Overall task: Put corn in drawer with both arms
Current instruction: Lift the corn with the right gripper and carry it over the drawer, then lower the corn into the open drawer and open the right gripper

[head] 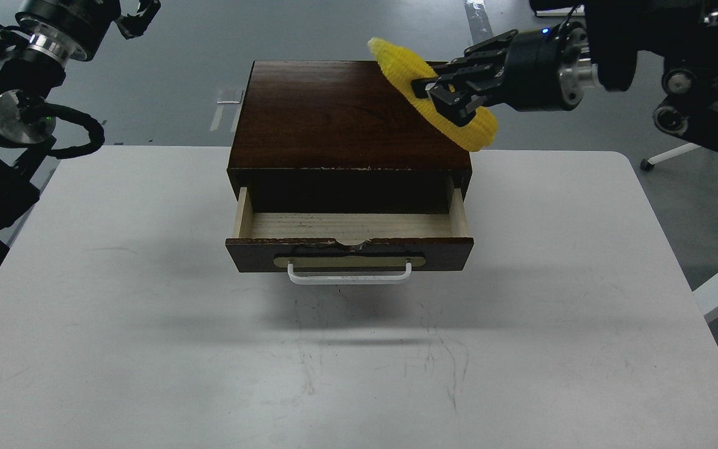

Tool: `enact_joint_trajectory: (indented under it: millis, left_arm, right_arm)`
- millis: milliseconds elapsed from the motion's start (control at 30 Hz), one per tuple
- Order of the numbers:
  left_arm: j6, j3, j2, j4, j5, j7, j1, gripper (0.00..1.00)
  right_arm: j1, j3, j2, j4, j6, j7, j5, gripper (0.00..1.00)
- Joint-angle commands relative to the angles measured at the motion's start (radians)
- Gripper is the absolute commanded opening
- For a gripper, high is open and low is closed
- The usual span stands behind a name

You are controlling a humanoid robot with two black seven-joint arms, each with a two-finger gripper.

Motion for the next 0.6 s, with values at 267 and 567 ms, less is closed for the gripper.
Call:
enact_joint_trajectory:
  millis: [267,567]
  left_arm:
    - [0.0,0.0,0.012,0.002,0.0,-0.001,-0.004,0.98]
    - [0.0,0.0,0.036,0.002,0.0,-0.002,-0.004,0.98]
  right_arm:
    - [-0.049,-0.061,0.245,-0.036,-0.006,-0.001,-0.289,0.0]
    - [-0.067,-0.101,0.302,-0.058,-0.006,-0.001,-0.289,0.55]
